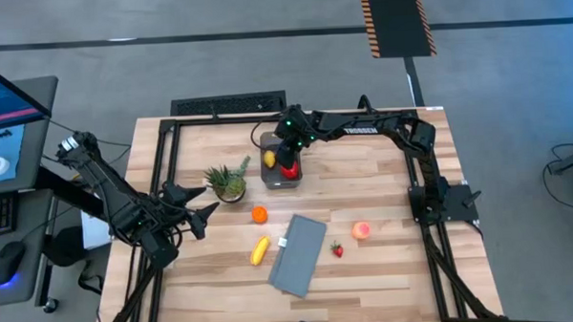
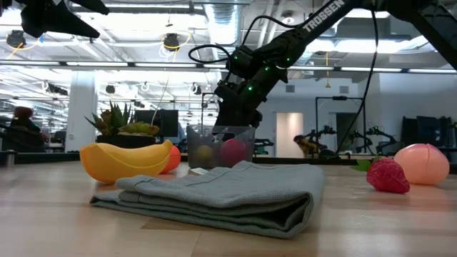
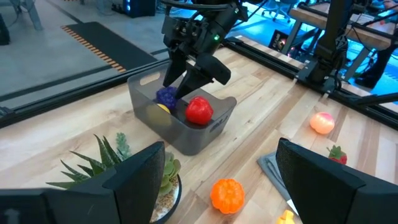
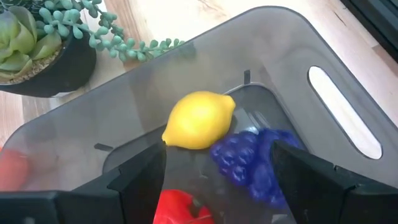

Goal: Pick and placing Produce into tupperware
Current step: Put the pink peach into the black bin

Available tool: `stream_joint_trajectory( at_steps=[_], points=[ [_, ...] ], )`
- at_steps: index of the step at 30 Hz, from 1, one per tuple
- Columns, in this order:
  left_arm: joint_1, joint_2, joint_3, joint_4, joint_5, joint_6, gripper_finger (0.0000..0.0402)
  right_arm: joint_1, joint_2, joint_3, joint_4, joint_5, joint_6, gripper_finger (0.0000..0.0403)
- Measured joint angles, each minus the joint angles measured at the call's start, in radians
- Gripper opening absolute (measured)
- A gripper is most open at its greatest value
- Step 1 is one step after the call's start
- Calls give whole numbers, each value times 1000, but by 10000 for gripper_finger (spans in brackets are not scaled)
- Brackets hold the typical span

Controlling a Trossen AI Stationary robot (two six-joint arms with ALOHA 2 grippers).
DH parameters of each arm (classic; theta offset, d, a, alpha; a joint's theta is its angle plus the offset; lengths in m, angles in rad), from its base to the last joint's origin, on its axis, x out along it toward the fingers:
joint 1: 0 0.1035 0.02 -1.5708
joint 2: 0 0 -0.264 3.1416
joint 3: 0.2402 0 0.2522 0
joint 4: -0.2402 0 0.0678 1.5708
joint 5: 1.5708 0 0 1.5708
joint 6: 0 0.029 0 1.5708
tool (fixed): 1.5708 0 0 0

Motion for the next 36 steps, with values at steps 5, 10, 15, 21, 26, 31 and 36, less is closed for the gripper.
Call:
stream_joint_trajectory(
  at_steps=[5, 10, 15, 21, 26, 31, 36],
  points=[
    [0, 0, 0, 0, 0, -1, 295, 2, -18, -1, -6, -23, 6, 310],
    [0, 0, 0, -1, 0, 0, 295, 1, -42, 0, -18, -24, -1, 310],
    [0, 0, 0, -2, 0, 0, 295, -2, -47, 0, -57, -25, -1, 310],
    [0, 0, 0, -3, -1, 0, 295, 0, -48, 0, -69, -25, -2, 310],
    [0, 0, 0, -3, -1, 0, 295, 0, -48, 0, -89, -26, -2, 310],
    [0, 0, 0, -2, 0, 0, 295, 0, -52, 0, -124, -37, -1, 310],
    [0, 0, 0, -3, 0, 1, 295, -1, -79, -1, -148, -44, -1, 310]
  ],
)
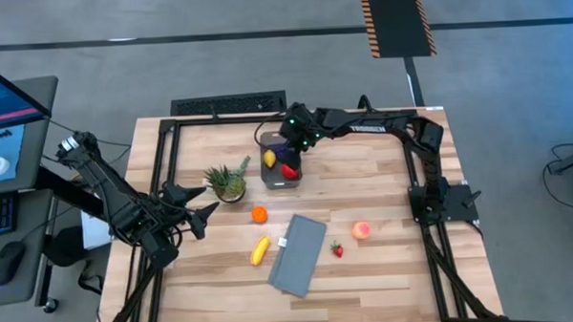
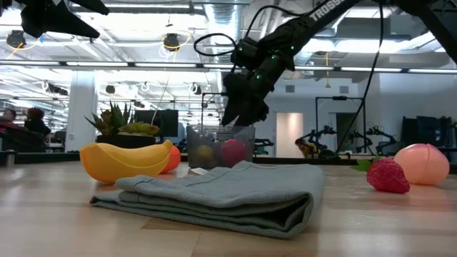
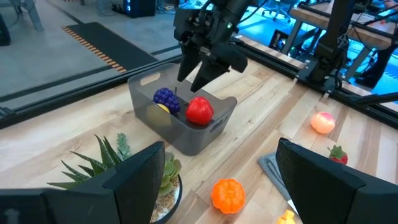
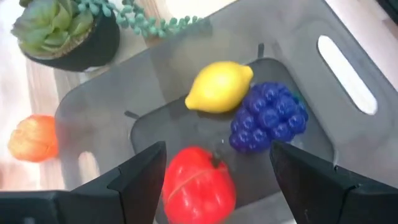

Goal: Pick and placing Produce into tupperware
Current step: Put the pink peach into the black bin

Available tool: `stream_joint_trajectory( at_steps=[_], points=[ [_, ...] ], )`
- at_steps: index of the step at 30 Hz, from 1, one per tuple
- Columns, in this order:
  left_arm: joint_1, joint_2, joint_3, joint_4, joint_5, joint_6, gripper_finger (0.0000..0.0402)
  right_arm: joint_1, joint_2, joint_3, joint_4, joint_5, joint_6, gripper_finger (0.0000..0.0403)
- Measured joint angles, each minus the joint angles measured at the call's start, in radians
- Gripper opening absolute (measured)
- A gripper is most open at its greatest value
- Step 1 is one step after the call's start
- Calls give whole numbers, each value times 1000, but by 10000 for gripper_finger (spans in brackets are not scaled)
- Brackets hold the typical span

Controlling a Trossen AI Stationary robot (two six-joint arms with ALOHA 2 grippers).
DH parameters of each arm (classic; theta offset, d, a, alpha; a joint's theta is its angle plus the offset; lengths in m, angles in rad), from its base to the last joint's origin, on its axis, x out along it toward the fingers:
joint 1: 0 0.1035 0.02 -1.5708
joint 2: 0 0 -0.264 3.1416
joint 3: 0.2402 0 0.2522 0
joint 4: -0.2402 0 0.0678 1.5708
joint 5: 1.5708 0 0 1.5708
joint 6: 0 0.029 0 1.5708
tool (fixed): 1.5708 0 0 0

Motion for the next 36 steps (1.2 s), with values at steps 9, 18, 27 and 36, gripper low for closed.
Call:
stream_joint_trajectory(
  at_steps=[9, 18, 27, 36],
  points=[
    [0, 0, 0, 0, -15, 0, 295, -2, -82, 1, -16, 24, -18, 310],
    [0, 0, 0, 0, -24, 9, 295, -2, -149, 1, -100, 41, -34, 310],
    [0, 0, 0, -1, -24, 21, 295, -1, -211, 1, -136, 41, -35, 310],
    [0, 0, 0, -2, -24, 25, 295, -1, -242, 1, -130, 41, -27, 310]
  ],
)
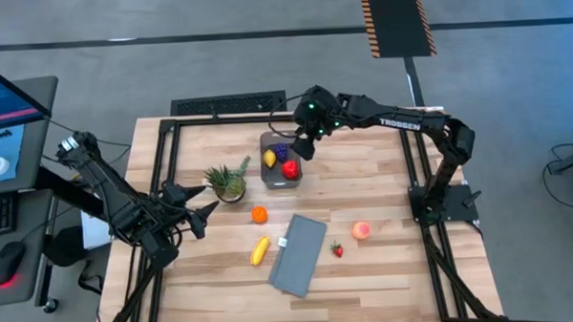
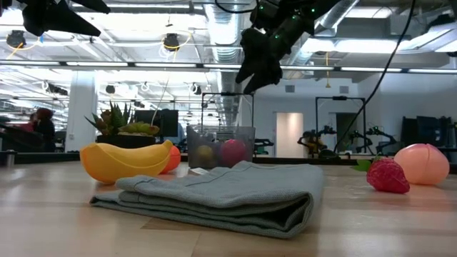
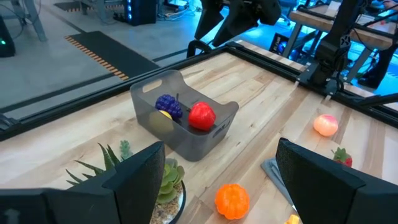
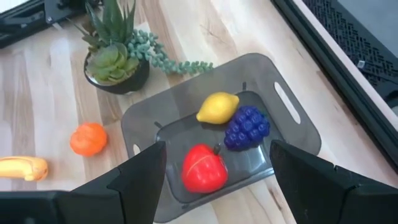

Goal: Pick and placing Produce into tupperware
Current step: Put the pink peach into the black bin

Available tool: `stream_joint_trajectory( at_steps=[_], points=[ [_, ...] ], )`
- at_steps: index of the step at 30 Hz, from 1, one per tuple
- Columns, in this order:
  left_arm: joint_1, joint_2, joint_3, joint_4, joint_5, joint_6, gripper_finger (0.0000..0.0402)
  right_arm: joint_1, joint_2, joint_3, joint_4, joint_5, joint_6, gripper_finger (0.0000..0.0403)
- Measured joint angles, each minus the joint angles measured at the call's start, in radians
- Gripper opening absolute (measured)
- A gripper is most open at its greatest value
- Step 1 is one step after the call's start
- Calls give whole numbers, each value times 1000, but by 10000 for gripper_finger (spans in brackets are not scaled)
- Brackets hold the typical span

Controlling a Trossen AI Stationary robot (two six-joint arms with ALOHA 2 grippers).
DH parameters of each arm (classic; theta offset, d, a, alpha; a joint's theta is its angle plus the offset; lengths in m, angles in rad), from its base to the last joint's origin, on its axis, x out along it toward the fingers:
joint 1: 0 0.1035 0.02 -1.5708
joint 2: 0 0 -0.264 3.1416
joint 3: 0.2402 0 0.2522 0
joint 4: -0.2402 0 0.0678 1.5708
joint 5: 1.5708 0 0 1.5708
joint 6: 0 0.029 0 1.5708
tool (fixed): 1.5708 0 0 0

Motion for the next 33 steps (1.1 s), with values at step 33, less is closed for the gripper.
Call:
stream_joint_trajectory(
  at_steps=[33],
  points=[
    [0, 0, 0, 1, 1, -2, 295, 1, -118, 0, -24, -19, 64, 310]
  ],
)
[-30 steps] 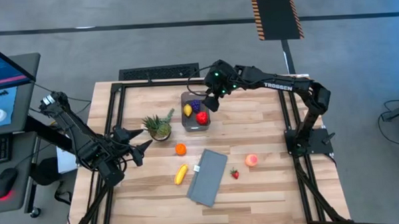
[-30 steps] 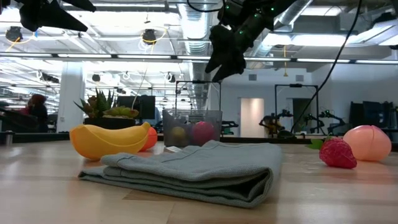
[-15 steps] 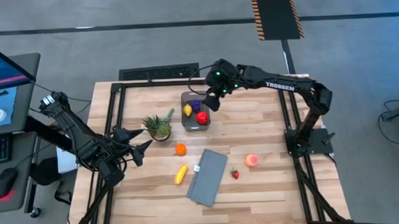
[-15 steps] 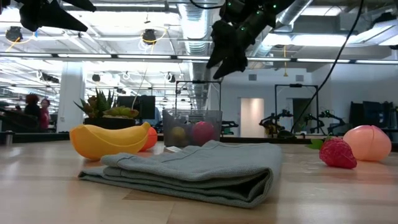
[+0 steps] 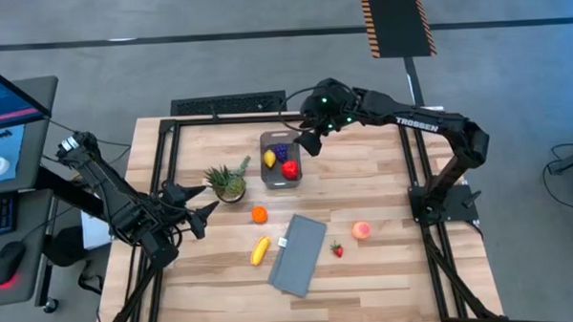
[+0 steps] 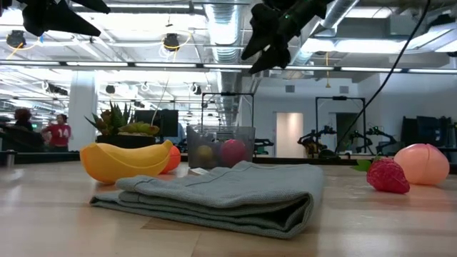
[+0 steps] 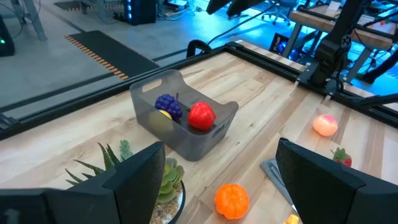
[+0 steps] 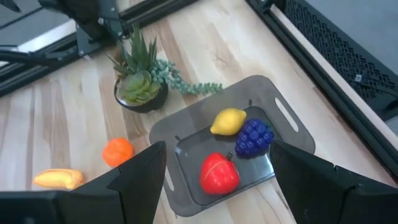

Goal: Pick and placing Produce into tupperware
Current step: Put the pink peach into the black bin

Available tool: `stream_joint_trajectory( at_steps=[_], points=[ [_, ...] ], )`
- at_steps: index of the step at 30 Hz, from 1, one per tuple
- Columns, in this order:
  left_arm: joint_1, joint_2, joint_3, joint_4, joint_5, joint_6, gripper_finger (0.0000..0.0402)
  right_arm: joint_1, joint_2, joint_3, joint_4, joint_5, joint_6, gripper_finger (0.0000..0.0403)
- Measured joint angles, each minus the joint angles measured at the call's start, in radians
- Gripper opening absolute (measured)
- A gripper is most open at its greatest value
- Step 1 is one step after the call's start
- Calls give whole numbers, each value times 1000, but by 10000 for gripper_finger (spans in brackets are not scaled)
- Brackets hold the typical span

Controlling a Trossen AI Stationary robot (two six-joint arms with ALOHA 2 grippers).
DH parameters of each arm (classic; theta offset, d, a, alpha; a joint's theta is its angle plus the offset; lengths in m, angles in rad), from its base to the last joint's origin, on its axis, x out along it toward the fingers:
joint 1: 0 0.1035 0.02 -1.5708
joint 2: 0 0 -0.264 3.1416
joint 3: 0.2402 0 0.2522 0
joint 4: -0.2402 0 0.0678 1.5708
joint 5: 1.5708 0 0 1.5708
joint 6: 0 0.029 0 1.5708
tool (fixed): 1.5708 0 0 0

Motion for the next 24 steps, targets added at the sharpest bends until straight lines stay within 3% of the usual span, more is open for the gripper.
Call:
stream_joint_trajectory(
  at_steps=[7, 15, 24],
  points=[
    [0, 0, 0, 0, 0, -5, 295, 14, -38, -23, 26, 2, -8, 309],
    [0, 0, 0, 0, 27, -15, 295, 25, -199, -306, 318, 4, 84, 285],
    [1, 0, 0, -5, 5, -16, 295, 30, -402, -521, 439, 11, 135, 281]
  ],
)
